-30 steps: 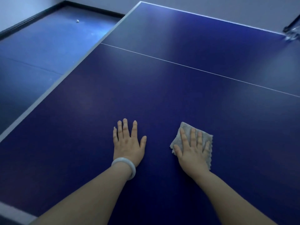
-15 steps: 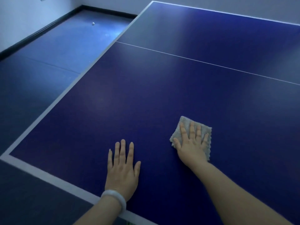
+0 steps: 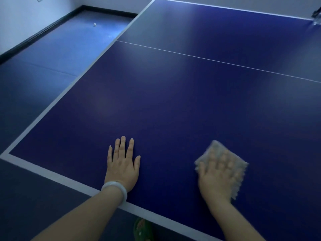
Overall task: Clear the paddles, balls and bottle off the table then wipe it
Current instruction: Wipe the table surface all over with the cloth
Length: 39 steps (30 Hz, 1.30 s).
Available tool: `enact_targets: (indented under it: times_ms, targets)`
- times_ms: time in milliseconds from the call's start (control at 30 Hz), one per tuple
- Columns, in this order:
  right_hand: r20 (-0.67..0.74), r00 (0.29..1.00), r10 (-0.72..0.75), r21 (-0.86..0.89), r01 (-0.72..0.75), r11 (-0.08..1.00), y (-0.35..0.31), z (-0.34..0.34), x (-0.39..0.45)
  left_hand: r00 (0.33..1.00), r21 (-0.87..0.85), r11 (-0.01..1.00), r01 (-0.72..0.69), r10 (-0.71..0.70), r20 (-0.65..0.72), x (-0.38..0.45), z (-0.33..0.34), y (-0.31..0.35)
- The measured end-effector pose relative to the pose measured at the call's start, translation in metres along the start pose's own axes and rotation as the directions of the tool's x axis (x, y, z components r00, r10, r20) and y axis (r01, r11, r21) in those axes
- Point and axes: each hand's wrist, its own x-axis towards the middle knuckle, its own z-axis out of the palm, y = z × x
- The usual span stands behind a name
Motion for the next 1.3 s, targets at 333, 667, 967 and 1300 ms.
enact_targets:
  times_ms: [333, 667, 967, 1300]
  targets:
    - [0.025, 0.99, -0.14, -0.066, 0.141, 0.988, 0.027, 0.001, -0.021, 1.0, 0.0, 1.0, -0.011, 0.011, -0.01, 0.003, 0.002, -0.003]
    - [0.035, 0.943, -0.332, -0.048, 0.333, 0.942, -0.121, 0.024, -0.065, 0.997, -0.122, 0.991, -0.059, 0.064, 0.037, 0.001, -0.011, -0.009]
    - [0.124, 0.962, -0.242, -0.047, 0.249, 0.967, -0.123, 0.024, -0.062, 0.997, -0.23, 0.971, -0.066, 0.073, 0.022, 0.01, -0.03, -0.127]
    - [0.18, 0.984, 0.007, 0.153, -0.035, 0.988, -0.242, 0.009, 0.022, 0.938, -0.092, 0.989, -0.115, 0.139, 0.317, 0.027, -0.026, -0.167]
